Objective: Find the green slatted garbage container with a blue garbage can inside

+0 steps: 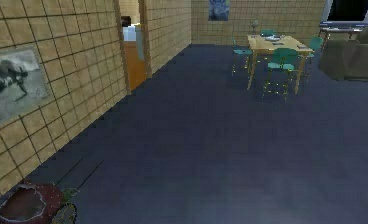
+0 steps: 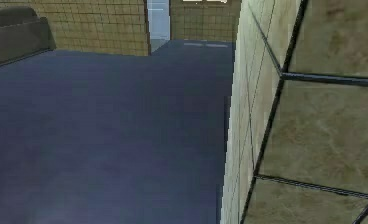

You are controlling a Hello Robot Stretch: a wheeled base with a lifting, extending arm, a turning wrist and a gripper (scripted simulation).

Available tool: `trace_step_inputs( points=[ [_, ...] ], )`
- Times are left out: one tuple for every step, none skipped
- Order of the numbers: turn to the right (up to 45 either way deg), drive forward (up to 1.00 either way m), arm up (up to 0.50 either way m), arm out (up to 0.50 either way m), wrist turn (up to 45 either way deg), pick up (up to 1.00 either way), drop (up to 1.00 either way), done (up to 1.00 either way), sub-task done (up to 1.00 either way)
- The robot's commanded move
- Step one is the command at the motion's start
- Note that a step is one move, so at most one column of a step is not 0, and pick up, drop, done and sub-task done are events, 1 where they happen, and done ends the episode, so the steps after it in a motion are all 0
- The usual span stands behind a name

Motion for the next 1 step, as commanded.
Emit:
trace_step_inputs(
  points=[
    [-21.0,0.0,0.0,0.0,0.0,0.0,0.0,0.0,0.0]
  ],
)
